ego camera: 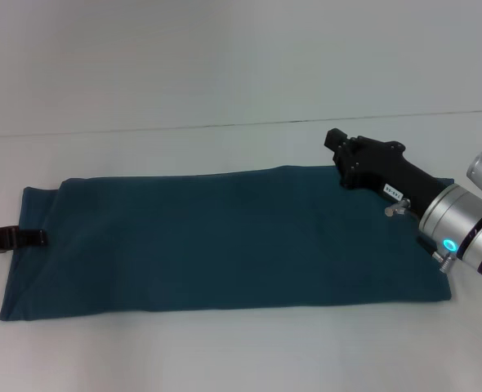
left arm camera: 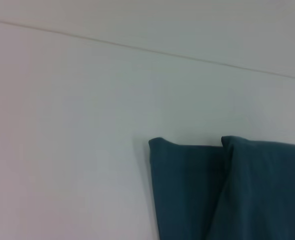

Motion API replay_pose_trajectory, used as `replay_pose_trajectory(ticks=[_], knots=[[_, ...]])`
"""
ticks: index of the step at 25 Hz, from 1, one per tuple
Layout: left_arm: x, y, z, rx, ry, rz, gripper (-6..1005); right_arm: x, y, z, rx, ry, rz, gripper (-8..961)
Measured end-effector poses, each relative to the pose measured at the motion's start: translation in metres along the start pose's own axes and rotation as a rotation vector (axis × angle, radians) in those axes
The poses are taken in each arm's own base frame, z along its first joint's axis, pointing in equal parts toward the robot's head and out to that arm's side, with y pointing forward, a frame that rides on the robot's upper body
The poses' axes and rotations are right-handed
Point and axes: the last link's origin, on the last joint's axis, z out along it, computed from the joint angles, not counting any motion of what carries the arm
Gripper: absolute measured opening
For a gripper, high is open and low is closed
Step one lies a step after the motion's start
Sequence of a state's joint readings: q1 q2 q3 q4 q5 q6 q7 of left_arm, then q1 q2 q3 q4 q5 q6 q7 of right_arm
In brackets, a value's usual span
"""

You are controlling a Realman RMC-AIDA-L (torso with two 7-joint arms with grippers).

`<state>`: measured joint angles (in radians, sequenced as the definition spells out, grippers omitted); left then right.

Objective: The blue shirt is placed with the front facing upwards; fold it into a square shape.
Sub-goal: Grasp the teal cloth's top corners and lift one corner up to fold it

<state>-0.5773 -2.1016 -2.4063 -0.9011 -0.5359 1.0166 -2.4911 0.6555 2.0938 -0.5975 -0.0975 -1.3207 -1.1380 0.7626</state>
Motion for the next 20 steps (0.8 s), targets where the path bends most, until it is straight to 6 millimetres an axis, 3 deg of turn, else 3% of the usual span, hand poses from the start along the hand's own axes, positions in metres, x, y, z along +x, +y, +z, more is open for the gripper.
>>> replay_pose_trajectory(ticks=[9,18,20], knots=[[-0.005,-0.003,0.006,0.001,-0.027,-0.010,761,0.000,0.000,0.002,0.000,0.013,0.000,-1],[-0.003,0.008,0.007,-0.032,-0.045,0.025,749,0.000,-0.001,0.005,0.006,0.024,0.001,-1],[-0.003,0.010,0.009,-0.040,-0.057,0.035,693,0.000,-0.001,0.006,0.007,0.026,0.000,-1]])
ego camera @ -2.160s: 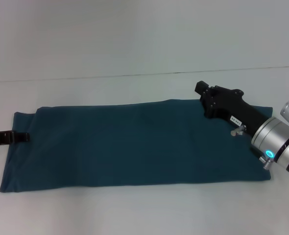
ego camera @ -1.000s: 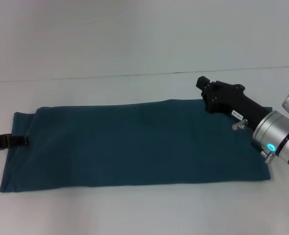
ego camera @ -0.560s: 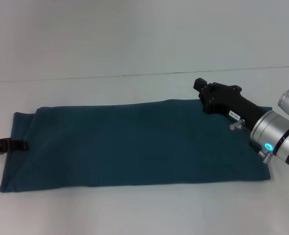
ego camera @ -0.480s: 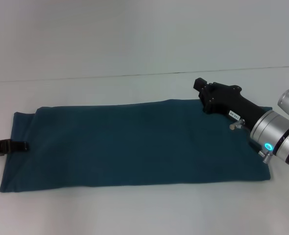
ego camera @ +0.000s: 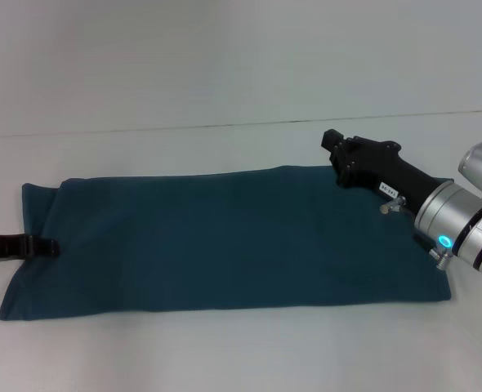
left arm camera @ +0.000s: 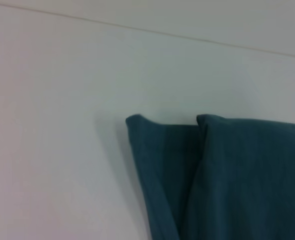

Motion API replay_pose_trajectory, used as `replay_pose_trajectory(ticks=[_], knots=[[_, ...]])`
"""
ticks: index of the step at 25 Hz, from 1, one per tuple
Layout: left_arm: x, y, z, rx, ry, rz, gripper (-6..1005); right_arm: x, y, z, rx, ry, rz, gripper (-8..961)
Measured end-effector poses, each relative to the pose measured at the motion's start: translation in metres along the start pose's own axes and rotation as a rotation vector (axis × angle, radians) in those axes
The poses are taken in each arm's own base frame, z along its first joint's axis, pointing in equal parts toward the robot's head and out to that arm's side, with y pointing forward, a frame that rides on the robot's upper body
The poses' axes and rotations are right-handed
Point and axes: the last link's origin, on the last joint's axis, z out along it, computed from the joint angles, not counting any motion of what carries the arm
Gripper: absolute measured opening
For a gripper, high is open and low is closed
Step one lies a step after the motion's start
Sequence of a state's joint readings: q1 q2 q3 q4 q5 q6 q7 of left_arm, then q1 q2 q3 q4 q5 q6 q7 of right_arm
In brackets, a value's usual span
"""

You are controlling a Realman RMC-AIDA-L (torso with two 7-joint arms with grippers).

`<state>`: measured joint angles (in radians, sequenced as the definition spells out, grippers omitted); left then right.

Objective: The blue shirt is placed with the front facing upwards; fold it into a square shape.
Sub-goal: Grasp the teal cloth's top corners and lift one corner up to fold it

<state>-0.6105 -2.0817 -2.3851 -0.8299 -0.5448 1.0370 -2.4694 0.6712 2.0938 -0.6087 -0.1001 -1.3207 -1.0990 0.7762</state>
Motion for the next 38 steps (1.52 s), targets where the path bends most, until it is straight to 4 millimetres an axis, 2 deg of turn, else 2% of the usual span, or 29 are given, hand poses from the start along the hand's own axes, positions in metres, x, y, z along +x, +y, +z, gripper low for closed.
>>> replay_pose_trajectory(ticks=[4,15,23,27,33,38], knots=[[0.001,0.001,0.000,-0.010,-0.012,0.023,580,0.000,0.000,0.000,0.002,0.006,-0.002,-1],[0.005,0.006,0.001,-0.012,-0.002,0.048,134,0.001,-0.001,0.001,0.002,0.012,-0.004,-1],[0.015,0.013,-0.008,-0.026,0.027,0.073,20,0.001,-0.001,-0.001,0.005,0.003,0.012,-2],[0.023,0.021,-0.023,-0.055,0.048,0.098,24,0.000,-0.001,-0.003,0.007,-0.012,0.010,-2],[0.030,0.029,-0.033,-0.103,0.076,0.103,28,0.000,-0.002,-0.003,0.024,-0.020,-0.005,-2],[0.036,0.038,-0.042,-0.148,0.102,0.112,30,0.003,0.003,0.005,0.032,-0.001,-0.044,-2]])
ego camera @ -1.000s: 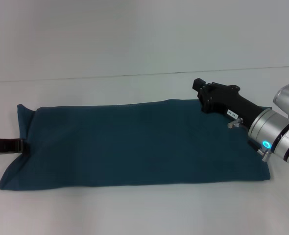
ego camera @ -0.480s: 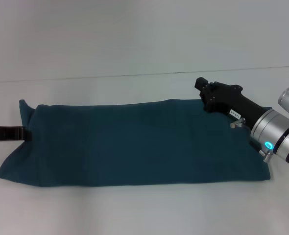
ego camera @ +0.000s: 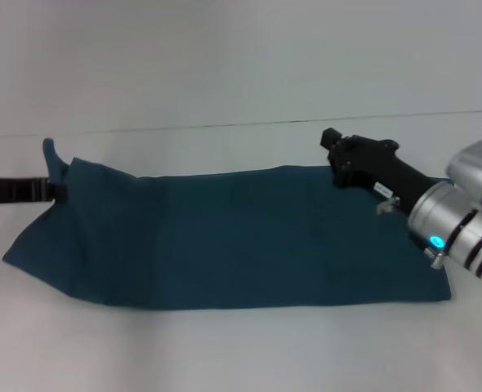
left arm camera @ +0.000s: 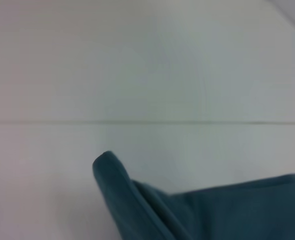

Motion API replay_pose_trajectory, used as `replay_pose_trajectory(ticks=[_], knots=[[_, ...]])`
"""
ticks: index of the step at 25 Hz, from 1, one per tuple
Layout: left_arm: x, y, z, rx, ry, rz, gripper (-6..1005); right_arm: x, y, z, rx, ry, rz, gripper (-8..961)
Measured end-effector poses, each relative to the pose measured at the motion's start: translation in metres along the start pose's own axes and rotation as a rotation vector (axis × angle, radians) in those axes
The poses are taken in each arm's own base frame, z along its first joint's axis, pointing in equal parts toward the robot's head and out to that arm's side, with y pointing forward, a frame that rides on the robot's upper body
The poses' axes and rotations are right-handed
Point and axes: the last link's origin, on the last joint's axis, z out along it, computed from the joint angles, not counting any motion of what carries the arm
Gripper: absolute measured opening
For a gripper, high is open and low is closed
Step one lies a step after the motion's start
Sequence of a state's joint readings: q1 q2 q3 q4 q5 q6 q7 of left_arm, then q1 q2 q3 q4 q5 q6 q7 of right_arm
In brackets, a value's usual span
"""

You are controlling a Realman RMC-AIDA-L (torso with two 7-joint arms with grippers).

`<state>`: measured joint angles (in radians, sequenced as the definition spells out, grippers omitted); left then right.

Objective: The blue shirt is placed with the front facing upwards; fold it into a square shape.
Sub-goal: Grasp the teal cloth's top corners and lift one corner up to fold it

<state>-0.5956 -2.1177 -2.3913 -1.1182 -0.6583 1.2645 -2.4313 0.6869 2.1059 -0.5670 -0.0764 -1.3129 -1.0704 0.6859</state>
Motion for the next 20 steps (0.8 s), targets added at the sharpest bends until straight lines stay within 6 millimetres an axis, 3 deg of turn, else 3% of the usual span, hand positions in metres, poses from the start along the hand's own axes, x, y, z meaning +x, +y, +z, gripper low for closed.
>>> replay_pose_trajectory(ticks=[13,15,20], knots=[[0.032,0.036,-0.021,-0.135,0.085,0.079,36,0.017,0.048,0.038,-0.058,0.131,-0.131,-2],[0.031,0.034,-0.022,-0.125,0.086,0.079,37,0.019,0.050,0.039,-0.062,0.142,-0.133,-2],[0.017,0.010,-0.025,-0.051,0.095,0.032,39,0.022,0.041,0.030,-0.021,0.132,-0.100,-2]])
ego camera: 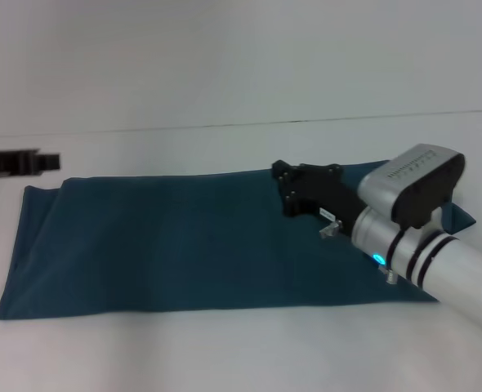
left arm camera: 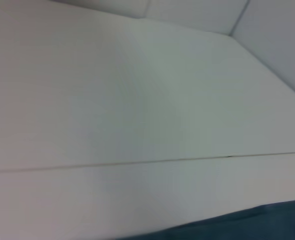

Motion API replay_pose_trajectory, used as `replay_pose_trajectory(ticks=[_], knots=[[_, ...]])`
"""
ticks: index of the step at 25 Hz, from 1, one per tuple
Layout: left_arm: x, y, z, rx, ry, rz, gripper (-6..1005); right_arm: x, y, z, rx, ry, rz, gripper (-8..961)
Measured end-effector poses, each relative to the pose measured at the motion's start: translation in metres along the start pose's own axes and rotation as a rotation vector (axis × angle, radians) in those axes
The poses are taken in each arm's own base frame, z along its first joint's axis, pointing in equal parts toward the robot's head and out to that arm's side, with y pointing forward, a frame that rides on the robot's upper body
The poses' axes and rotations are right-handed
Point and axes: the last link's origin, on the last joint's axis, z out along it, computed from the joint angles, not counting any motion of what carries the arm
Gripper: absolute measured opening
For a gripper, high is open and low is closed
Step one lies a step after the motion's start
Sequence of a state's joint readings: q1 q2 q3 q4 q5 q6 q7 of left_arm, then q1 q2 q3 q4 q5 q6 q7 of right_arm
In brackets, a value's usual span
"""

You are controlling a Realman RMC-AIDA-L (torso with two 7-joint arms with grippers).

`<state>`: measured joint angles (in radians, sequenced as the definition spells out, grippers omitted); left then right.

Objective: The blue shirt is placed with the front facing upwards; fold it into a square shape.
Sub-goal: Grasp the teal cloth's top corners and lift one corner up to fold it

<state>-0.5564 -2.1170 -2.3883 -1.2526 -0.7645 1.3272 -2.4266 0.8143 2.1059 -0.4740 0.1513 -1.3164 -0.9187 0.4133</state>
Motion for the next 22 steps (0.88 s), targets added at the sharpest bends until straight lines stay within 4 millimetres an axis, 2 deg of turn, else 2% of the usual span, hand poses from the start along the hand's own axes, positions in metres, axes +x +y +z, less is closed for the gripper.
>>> replay_pose_trajectory(ticks=[6,12,15,17,22], knots=[[-0.020,-0.027,-0.004,0.084,-0.002,-0.096,42,0.004,-0.005,-0.006,0.017,0.000,0.014,-2],[-0.035,-0.045,0.007,0.088,-0.052,-0.194,242,0.005,-0.005,-0.007,0.015,0.002,0.014,-2],[-0.043,-0.055,0.014,0.104,-0.078,-0.229,381,0.005,-0.005,-0.007,0.015,0.003,0.031,-2],[-0.044,-0.057,0.015,0.112,-0.077,-0.229,473,0.006,-0.005,-0.007,0.015,0.005,0.037,-1],[-0.052,-0.064,0.017,0.159,-0.101,-0.221,622,0.006,-0.005,-0.008,0.014,0.007,0.044,-1]])
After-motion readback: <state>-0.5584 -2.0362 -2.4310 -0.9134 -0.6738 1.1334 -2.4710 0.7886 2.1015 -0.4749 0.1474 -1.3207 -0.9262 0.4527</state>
